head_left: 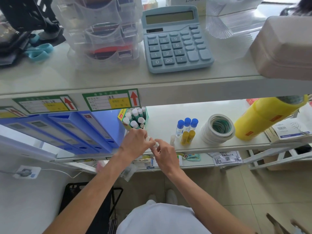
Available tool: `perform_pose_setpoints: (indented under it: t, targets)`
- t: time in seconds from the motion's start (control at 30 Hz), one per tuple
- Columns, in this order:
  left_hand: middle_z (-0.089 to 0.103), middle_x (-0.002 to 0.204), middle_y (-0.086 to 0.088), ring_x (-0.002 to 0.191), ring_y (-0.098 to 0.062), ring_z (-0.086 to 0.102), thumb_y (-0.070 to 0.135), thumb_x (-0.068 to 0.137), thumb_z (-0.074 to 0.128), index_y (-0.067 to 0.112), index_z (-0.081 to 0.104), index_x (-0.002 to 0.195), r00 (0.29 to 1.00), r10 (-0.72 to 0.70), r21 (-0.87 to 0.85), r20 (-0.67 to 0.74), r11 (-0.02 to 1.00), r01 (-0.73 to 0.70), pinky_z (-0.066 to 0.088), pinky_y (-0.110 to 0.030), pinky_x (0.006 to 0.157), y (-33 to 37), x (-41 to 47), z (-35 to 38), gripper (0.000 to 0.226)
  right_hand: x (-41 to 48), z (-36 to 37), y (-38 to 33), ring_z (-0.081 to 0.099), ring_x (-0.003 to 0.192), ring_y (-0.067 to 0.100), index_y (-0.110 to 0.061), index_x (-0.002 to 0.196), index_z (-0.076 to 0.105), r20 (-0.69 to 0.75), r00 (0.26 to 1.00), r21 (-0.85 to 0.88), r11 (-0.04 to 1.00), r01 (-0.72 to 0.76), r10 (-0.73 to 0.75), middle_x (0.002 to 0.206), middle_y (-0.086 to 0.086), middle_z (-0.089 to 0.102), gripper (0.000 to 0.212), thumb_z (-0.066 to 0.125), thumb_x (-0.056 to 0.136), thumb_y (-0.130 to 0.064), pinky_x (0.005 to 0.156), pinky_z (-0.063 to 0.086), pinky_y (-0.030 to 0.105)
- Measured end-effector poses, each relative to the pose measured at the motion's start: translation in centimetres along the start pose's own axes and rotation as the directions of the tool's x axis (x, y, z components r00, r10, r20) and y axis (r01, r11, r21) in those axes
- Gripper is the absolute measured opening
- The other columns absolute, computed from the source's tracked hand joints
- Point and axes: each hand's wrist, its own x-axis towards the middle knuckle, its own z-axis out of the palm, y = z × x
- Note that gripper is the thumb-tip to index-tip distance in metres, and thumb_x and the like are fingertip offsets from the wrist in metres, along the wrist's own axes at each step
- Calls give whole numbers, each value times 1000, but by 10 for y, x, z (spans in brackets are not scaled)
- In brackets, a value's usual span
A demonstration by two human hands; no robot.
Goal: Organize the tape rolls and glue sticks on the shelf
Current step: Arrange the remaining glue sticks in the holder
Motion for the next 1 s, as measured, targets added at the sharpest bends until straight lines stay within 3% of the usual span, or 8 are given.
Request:
perform_pose_setpoints:
  t: [0.17, 0.3, 0.43, 0.63, 0.77, 1.0]
  targets:
    - [68, 67, 6, 64, -13, 65, 38, 75, 66, 17, 70, 76, 992, 38, -149, 116, 989, -20, 57, -32, 65, -5, 11, 34, 22, 0, 2, 6, 54, 69, 13, -8, 97, 68, 32, 996, 51, 995, -83, 81, 83, 0, 65, 36, 50, 106, -38, 56, 34, 16]
    - [68, 64, 6, 62, -11, 66, 32, 79, 74, 18, 65, 66, 993, -7, -258, 117, 966, 37, 56, -35, 62, -11, 20, 65, 21, 4, 5, 13, 67, 70, 16, -12, 111, 66, 33, 985, 104, 979, -173, 170, 83, 4, 73, 18, 60, 102, -26, 62, 53, 28]
    - [70, 66, 3, 62, -10, 68, 30, 82, 73, 13, 64, 71, 996, -56, -351, 67, 933, 76, 55, -31, 62, -6, 25, 89, 22, -5, 7, 29, 72, 71, 18, -16, 111, 63, 82, 951, 91, 948, -304, 297, 84, 3, 73, 26, 59, 98, -38, 69, 62, 43]
    - [74, 81, 1, 72, -10, 72, 33, 87, 72, 16, 71, 94, 997, -13, -425, 79, 904, 45, 45, -8, 61, 3, 32, 104, 18, -19, -2, 41, 73, 61, 13, -17, 105, 62, 222, 898, -28, 924, -383, 379, 88, 0, 70, 20, 61, 101, -36, 59, 63, 28]
    - [75, 83, 0, 74, -10, 72, 34, 86, 75, 16, 73, 98, 996, -15, -466, 85, 883, 53, 43, -2, 62, -3, 31, 113, 21, -20, -5, 42, 73, 61, 13, -15, 104, 61, 246, 897, -45, 928, -369, 368, 89, 4, 71, 16, 60, 101, -31, 58, 64, 30]
    - [76, 84, 1, 75, -8, 71, 35, 82, 78, 16, 74, 105, 993, 23, -429, 118, 903, 30, 60, -27, 76, -10, 31, 106, 30, -17, 0, 37, 72, 61, 17, -17, 99, 61, 256, 909, -37, 943, -330, 329, 87, 3, 69, 9, 61, 99, -26, 57, 64, 34]
